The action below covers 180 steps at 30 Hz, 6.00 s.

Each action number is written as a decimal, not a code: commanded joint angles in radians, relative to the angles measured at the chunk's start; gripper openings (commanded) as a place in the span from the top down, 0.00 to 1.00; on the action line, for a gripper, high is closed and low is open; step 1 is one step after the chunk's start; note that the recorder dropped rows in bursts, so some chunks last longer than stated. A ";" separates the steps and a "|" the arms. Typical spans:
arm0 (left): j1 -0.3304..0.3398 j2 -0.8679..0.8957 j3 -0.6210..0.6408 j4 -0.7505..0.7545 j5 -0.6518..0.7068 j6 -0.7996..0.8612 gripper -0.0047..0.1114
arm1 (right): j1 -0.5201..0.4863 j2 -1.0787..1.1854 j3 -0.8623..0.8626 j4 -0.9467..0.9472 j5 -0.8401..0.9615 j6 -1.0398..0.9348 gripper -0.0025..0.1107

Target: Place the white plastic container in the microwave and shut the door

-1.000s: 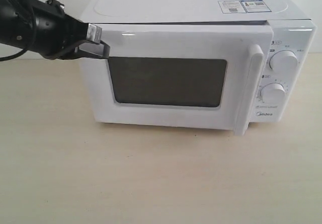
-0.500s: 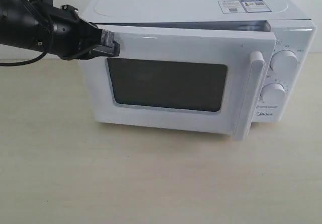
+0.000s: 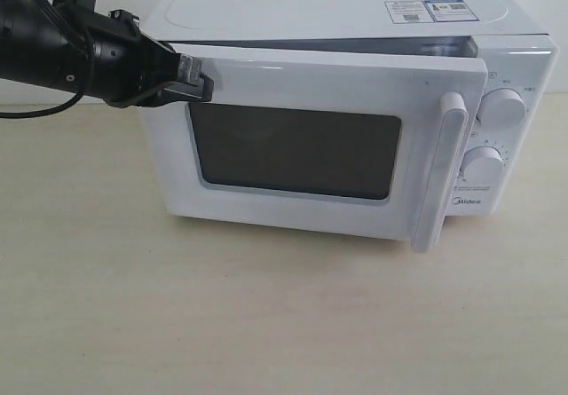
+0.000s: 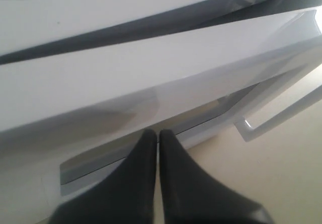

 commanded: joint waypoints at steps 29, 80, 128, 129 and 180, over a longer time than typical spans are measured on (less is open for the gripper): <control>0.001 -0.099 0.091 0.000 -0.049 0.007 0.92 | 0.117 0.745 -0.462 -1.492 -0.462 1.459 0.98; 0.001 -0.159 0.217 -0.014 -0.115 0.007 0.92 | 0.703 1.426 -0.853 -1.618 0.585 1.679 0.98; 0.001 -0.159 0.217 -0.017 -0.119 0.007 0.92 | 0.645 1.473 -0.907 -1.635 0.550 1.662 0.98; 0.001 -0.159 0.217 -0.017 -0.119 0.007 0.92 | 0.645 1.473 -0.907 -1.635 0.550 1.662 0.98; 0.001 -0.159 0.217 -0.017 -0.150 0.007 0.92 | 0.085 0.279 -0.430 -1.475 -0.205 1.653 0.98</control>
